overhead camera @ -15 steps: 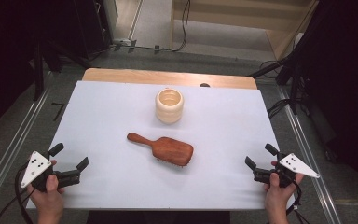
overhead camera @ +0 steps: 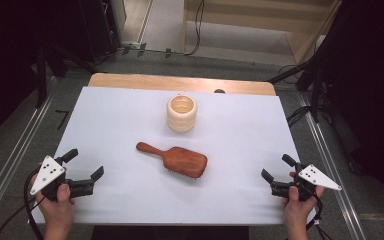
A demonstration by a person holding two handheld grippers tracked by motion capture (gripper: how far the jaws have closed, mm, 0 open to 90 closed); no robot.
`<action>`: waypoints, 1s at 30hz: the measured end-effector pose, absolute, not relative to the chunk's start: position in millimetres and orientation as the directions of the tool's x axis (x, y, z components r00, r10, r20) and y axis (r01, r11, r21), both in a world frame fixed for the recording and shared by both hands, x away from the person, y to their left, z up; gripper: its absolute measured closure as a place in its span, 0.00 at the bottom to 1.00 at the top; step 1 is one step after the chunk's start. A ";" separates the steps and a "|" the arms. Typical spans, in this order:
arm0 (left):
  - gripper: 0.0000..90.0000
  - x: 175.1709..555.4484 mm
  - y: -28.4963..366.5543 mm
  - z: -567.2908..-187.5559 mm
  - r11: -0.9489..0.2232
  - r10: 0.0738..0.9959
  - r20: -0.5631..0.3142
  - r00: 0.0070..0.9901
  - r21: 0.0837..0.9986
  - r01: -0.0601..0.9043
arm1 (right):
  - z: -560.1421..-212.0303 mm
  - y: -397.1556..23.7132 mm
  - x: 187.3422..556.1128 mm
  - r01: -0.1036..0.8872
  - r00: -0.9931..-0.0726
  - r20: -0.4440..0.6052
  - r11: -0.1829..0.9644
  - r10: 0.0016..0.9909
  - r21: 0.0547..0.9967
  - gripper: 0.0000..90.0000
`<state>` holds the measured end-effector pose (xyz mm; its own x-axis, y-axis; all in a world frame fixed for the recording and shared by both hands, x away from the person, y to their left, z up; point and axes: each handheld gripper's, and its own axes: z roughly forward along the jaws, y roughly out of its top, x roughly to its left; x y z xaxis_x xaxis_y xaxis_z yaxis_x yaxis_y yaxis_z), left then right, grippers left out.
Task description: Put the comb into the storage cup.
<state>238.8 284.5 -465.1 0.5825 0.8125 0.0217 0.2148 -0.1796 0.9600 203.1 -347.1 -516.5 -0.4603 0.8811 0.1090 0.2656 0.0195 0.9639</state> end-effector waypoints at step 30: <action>0.59 298.8 225.4 -425.1 -0.276 0.642 -0.040 0.766 0.919 0.280 | -516.7 -342.7 204.3 0.263 -0.495 0.090 0.050 0.864 0.964 0.00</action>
